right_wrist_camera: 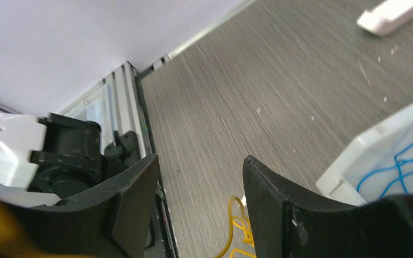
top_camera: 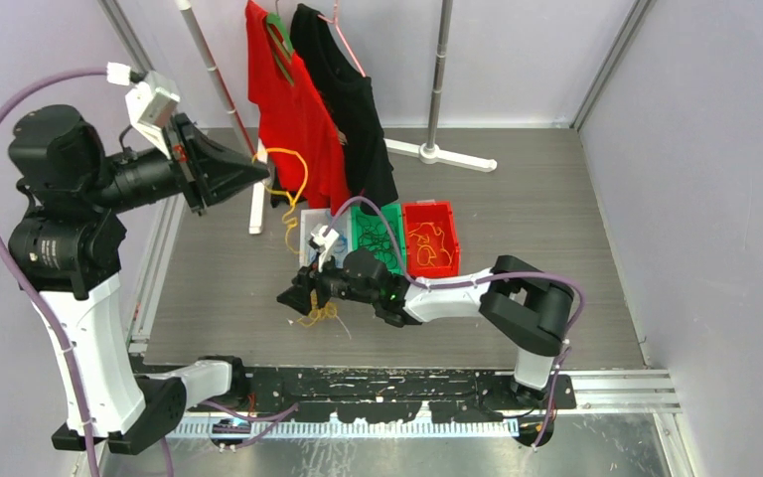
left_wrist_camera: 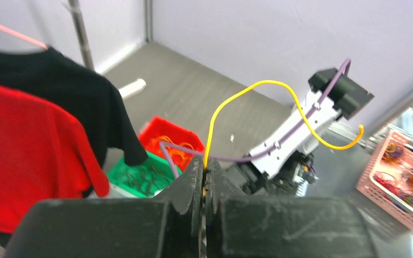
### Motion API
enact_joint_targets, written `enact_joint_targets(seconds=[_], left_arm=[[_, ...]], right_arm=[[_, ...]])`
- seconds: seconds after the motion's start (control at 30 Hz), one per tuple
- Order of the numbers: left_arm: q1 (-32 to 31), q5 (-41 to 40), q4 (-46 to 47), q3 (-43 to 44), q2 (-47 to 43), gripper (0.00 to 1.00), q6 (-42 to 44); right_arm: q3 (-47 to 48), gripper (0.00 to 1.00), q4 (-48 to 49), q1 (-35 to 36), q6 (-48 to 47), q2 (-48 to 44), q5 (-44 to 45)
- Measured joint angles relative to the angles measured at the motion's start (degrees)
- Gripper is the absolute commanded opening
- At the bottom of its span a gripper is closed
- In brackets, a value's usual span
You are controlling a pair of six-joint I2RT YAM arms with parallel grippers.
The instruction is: Untangle the cables
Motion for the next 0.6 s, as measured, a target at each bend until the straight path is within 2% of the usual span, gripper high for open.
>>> enact_joint_targets(seconds=[0.13,0.33,0.47,0.6], left_arm=[[0.0,-1.9,11.3,2.3,0.1,0.00,-7.5],[0.0,-6.1,25.9,10.0,1.9,0.00,-16.2],[0.0,-10.4,32.2,14.4,3.0,0.00,-17.2],[0.0,-16.8,39.1,17.7,3.7,0.00,-14.5]], right_arm=[[-2.4,0.63,1.6,0.0,1.3,3.2,1.0],[-3.7,0.61,3.3,0.1,3.7,7.0,1.6],[-4.0,0.61,5.0,0.3,4.7,7.2,1.7],[-5.4,0.59,6.6,0.5,5.6,7.2,1.9]])
